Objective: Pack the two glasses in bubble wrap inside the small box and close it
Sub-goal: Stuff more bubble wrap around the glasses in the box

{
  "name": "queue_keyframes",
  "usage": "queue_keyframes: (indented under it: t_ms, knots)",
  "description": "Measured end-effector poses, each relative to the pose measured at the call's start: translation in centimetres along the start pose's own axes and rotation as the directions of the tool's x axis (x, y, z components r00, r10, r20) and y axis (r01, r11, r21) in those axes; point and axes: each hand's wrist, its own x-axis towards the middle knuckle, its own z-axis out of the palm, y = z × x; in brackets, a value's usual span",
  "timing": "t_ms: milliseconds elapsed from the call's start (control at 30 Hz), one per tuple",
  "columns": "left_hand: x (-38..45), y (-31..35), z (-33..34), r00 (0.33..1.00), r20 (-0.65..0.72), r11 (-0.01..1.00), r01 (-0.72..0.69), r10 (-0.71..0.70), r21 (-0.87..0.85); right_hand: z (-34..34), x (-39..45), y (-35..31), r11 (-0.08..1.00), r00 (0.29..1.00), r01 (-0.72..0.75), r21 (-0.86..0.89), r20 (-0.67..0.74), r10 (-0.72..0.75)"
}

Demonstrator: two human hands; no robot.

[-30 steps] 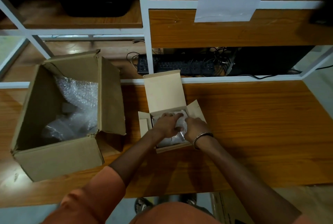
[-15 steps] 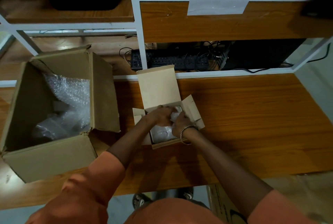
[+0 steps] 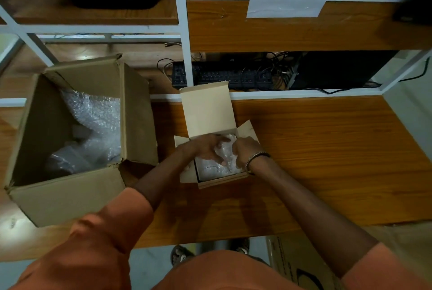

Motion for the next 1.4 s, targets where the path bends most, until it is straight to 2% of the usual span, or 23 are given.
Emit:
queue_keyframes:
  t_ms: [100,200,267,367,533,667,767,933,1067,1167,1300,1400]
  knots:
    - [-0.7,-0.6,-0.4,0.999,0.038,1.0,-0.015,0.015,0.02,0.6,-0.2,-0.1,0.999,0.999,0.037,-0.003,0.008,-0.037]
    - [-1.4,-0.2,0.6,0.994,-0.1,0.999,-0.038,0.041,0.032,1.3,-0.1,-0.5,0.998,0.998,0.059,0.021,-0.038,-0.058]
    - [-1.6,0.8,1.3,0.985,-0.164,0.994,-0.041,0.058,0.102,1.9,0.2,-0.5,0.998,0.996,0.047,0.039,-0.076,-0.044]
    - [-1.3,1.8,1.8,0.979,-0.194,0.979,-0.018,0.058,0.202,2.2,0.2,-0.3,0.999,0.997,0.034,0.025,-0.069,-0.032]
    - [-1.6,2.0,2.4,0.966,-0.258,0.979,0.025,0.03,0.205,2.7,0.4,-0.2,1.0,1.0,0.026,0.012,-0.003,-0.026]
    - [-1.3,3.0,2.3,0.963,-0.269,0.973,0.079,-0.018,0.217,2.7,0.9,-1.1,0.997,0.999,0.038,0.061,-0.016,-0.037]
    - [-1.3,3.5,1.9,0.961,-0.268,0.97,0.122,-0.062,0.212,2.4,0.7,-1.1,0.997,0.997,0.076,0.005,-0.02,-0.076]
    - [-1.9,3.0,2.4,0.952,-0.287,0.973,0.154,-0.101,0.169,1.3,1.1,0.2,0.998,0.998,0.058,-0.001,0.028,-0.058]
    - [-1.8,3.1,2.6,0.95,-0.293,0.974,0.162,-0.11,0.158,0.8,1.5,0.6,0.995,0.997,0.075,0.063,-0.025,-0.074]
    - [-1.6,3.0,2.6,0.948,-0.29,0.967,0.187,-0.131,0.174,1.5,1.6,0.2,0.994,0.992,0.108,0.004,-0.059,-0.107]
    - [-1.2,3.8,2.9,0.931,-0.328,0.937,0.247,-0.159,0.246,2.4,2.2,0.3,0.991,0.987,0.134,0.017,-0.094,-0.132]
    - [-1.1,4.3,3.1,0.919,-0.35,0.918,0.286,-0.182,0.274,2.4,2.9,1.1,0.982,0.982,0.187,0.02,-0.031,-0.186]
